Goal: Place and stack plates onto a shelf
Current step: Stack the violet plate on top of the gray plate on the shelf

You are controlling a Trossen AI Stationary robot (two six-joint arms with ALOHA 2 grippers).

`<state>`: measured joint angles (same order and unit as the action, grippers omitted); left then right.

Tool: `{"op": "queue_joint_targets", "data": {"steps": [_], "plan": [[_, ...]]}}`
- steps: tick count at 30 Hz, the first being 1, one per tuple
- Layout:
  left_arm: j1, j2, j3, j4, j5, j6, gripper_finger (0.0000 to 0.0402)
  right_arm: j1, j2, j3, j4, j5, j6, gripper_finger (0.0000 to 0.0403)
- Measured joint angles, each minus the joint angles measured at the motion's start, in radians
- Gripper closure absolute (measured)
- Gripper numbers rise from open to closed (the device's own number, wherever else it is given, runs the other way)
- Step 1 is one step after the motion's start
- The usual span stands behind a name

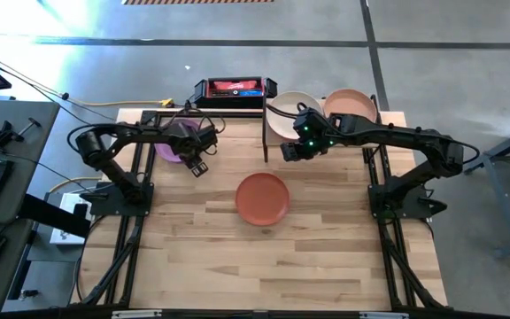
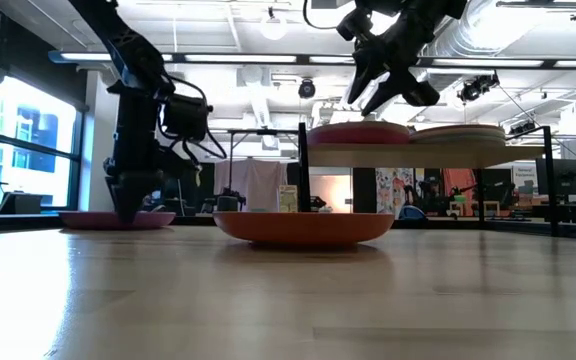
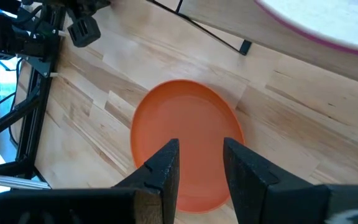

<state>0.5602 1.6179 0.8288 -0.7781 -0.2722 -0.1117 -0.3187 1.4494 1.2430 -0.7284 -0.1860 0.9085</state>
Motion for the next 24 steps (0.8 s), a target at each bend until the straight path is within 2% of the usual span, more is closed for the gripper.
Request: {"op": "queue_joint_targets", "data": {"steps": [5,8,17,24], "plan": [[0.0,0.029,0.003,-0.001,-0.004,0.029,0.0277,0.0,0.0,0.0,0.0,0.001,0.0,0.03],[0.0,0.029,0.003,-0.001,-0.003,0.035,0.0291,0.0,0.0,0.0,0.0,0.001,0.0,0.03],[0.0,0.03,0.003,-0.01,-0.027,0.105,0.0389,0.0,0.0,0.0,0.0,0.002,-0.019,0.03],[-0.02,0.033,0.026,-0.08,-0.058,0.182,0.039,0.0,0.0,0.0,0.0,0.001,-0.019,0.03]]}}
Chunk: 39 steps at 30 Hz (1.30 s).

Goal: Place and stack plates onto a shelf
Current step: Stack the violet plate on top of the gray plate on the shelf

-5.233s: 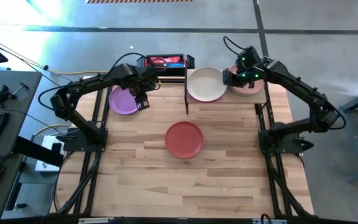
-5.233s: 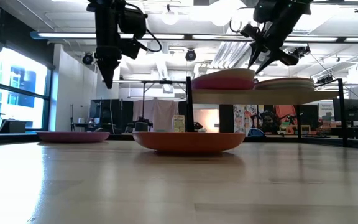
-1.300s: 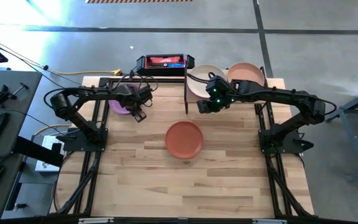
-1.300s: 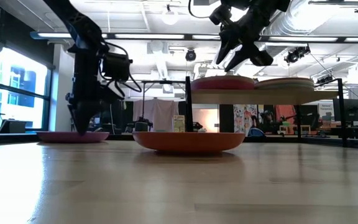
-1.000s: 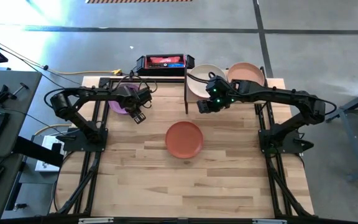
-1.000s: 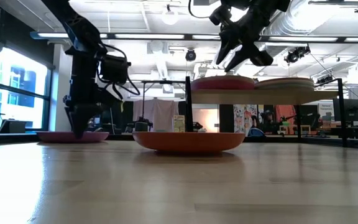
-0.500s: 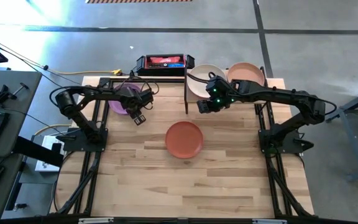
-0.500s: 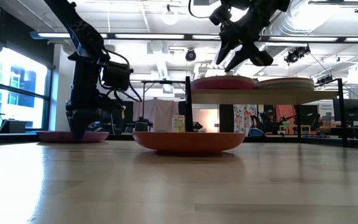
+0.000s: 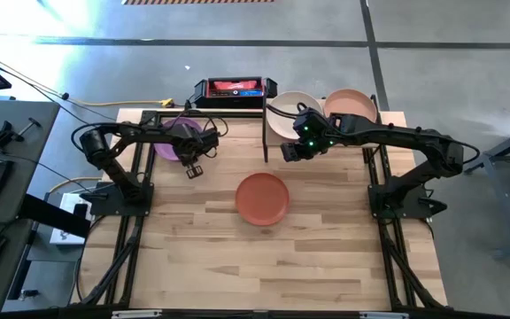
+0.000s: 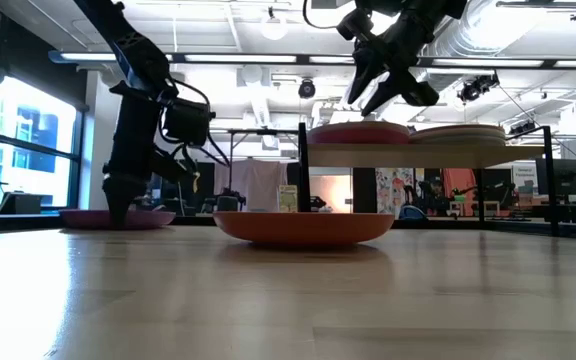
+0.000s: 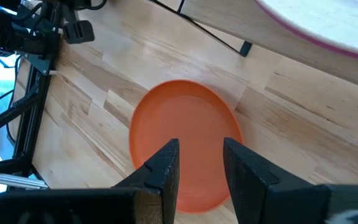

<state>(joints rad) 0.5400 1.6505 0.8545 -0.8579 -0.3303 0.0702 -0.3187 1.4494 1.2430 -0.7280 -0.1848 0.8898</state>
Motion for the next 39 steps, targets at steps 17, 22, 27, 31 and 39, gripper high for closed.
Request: {"op": "queue_joint_targets", "data": {"steps": [17,22,27,31,39], "plan": [[-0.05,-0.074,0.138,-0.131,-0.079,0.226,0.0398,-0.047,0.0,0.0,0.028,0.023,-0.034,0.03],[-0.05,-0.155,0.164,-0.129,-0.148,0.32,0.0398,-0.076,0.0,0.0,0.168,0.003,-0.034,0.03],[-0.051,-0.25,0.195,-0.12,-0.178,0.444,0.0398,-0.101,0.0,0.0,0.354,-0.065,-0.046,0.03],[-0.051,-0.313,0.231,-0.116,-0.18,0.547,0.0398,-0.117,0.0,0.0,0.456,-0.081,-0.061,0.03],[-0.053,-0.384,0.297,-0.077,-0.18,0.786,0.0398,-0.149,0.0,0.0,0.664,-0.083,-0.093,0.03]]}}
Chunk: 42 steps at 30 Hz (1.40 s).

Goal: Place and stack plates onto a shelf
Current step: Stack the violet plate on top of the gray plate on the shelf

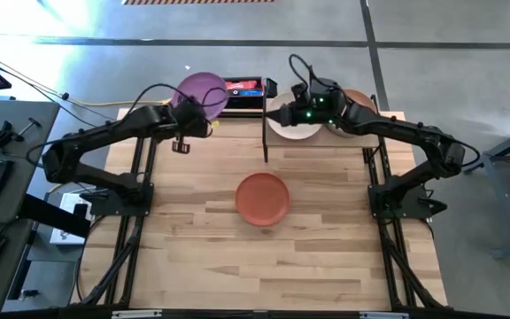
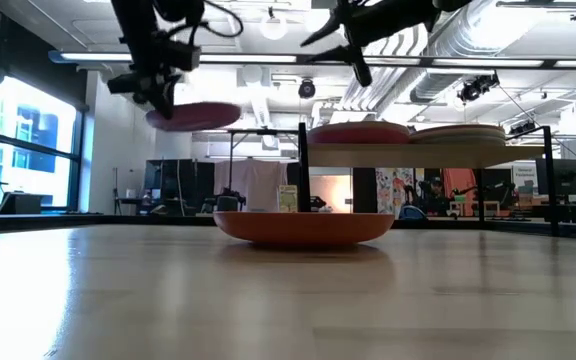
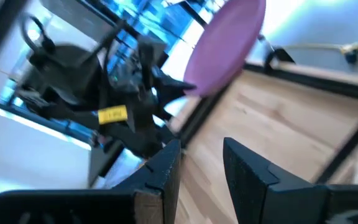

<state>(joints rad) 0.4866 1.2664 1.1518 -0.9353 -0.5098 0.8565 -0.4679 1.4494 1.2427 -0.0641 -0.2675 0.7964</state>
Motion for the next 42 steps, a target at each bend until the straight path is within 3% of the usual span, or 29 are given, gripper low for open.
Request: {"op": "queue_joint_targets", "data": {"steps": [6,15,19,34,42], "plan": [[-0.063,-0.005,0.042,0.008,0.002,0.253,0.0398,-0.03,0.0,0.002,0.093,-0.033,0.01,0.03],[-0.215,-0.004,0.043,0.075,0.002,0.456,0.0398,-0.038,0.001,0.133,-0.255,0.037,-0.057,0.03],[-0.261,-0.002,0.043,0.074,0.002,0.48,0.0398,-0.038,0.001,0.172,-0.382,0.103,-0.059,0.03],[-0.344,0.059,0.043,0.072,0.0,0.504,0.0398,0.038,0.068,0.179,-0.437,0.13,-0.047,0.03],[-0.371,0.078,0.043,0.072,-0.017,0.457,0.0398,0.074,0.076,0.179,-0.526,0.216,-0.036,0.03]]}}
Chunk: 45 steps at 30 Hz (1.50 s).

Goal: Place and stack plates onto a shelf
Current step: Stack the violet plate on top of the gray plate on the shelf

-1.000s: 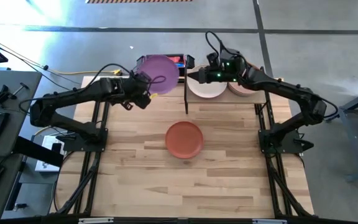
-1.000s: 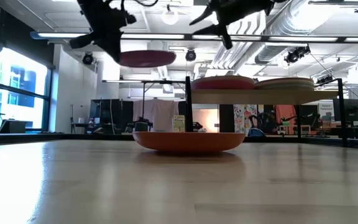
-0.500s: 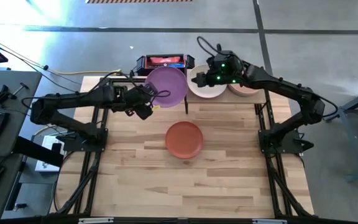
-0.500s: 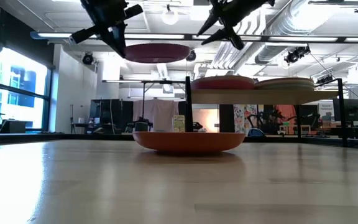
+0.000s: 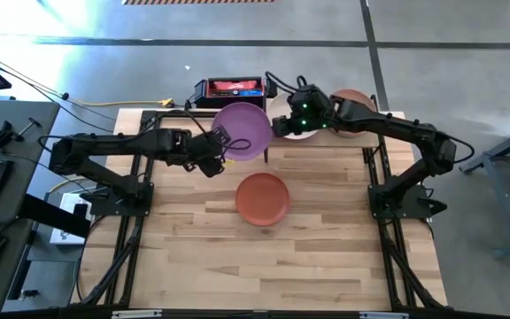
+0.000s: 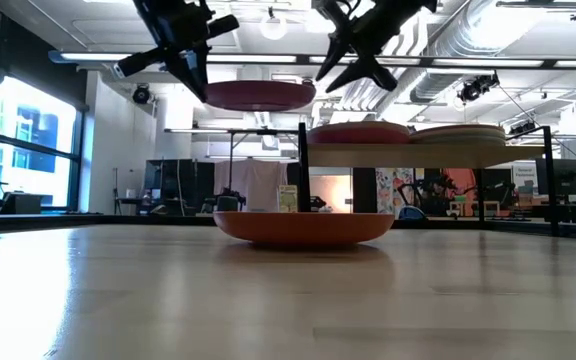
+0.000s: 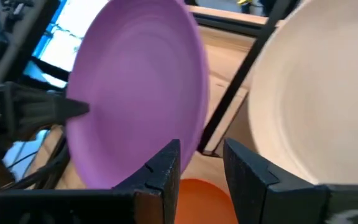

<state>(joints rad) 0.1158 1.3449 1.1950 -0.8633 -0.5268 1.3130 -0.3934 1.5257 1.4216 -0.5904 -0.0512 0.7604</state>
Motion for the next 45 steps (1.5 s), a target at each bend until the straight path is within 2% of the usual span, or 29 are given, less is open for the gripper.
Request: {"op": "queue_joint_targets", "data": {"steps": [11,16,29,33,38,45], "plan": [[-0.01,0.0,0.0,0.007,-0.009,0.0,0.0398,0.04,0.0,0.0,-0.006,0.06,0.051,0.03],[-0.032,0.0,0.0,0.076,-0.022,0.008,0.0398,0.049,0.0,0.0,-0.012,0.086,0.051,0.03],[-0.05,0.0,0.0,0.109,-0.07,0.053,0.0398,0.048,0.001,0.0,-0.035,0.102,0.125,0.0301],[-0.05,0.0,0.0,0.132,-0.062,0.049,0.0397,0.048,0.001,0.0,-0.052,0.101,0.13,0.0325],[-0.05,0.0,0.0,0.15,-0.031,0.011,0.0383,0.047,0.002,0.0,-0.056,0.114,0.114,0.039],[-0.05,0.0,-0.001,0.199,-0.025,-0.115,0.0374,0.045,0.002,0.0,-0.059,0.135,0.12,0.04]]}}
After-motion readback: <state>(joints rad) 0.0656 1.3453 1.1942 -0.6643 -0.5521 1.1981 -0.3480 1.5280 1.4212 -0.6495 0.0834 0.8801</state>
